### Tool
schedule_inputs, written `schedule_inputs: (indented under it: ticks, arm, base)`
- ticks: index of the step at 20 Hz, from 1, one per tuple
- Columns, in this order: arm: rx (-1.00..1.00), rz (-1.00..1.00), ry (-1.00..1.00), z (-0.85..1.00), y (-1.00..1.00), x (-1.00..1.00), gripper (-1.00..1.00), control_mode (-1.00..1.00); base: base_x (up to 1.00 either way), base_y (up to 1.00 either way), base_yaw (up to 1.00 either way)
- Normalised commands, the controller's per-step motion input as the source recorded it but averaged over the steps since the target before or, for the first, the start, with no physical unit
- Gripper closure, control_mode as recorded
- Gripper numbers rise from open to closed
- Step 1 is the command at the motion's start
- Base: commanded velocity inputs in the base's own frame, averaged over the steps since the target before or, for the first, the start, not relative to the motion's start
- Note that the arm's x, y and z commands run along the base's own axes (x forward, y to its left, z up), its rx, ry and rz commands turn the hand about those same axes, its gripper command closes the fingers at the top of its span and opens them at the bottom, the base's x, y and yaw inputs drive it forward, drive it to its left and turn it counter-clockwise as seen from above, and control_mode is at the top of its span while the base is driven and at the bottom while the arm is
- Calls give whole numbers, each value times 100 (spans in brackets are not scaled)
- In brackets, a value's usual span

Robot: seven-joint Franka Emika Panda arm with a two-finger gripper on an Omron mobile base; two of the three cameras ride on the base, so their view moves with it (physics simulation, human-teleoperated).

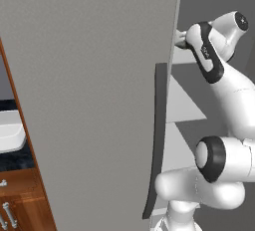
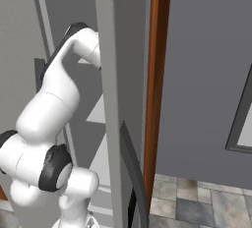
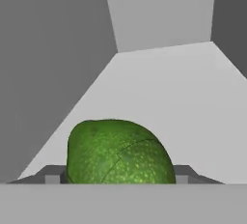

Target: Take the squash and avocado out of the freezer and place them in the tupperware container on the counter. Then put the tupperware containing the vegetables back in the freezer.

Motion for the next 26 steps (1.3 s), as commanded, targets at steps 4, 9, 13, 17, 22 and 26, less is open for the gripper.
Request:
schedule_inputs:
  ticks: [4,9,13,17,22,26]
  arm:
    - [-3,-12,-21,0,4,-100,100,-100]
    - [-3,-15,-12,0,2,-100,100,-100]
    - [-2,-11,-1,0,0,-100,100,-100]
    - [-2,-7,2,0,0,-100,100,-100]
    - [-3,-7,8,0,0,-100,100,-100]
    - [-2,-6,12,0,0,-100,100,-100]
  base:
    - [0,0,0]
    - [0,0,0]
    - [0,0,0]
    - [0,0,0]
    - [0,0,0]
    - [0,0,0]
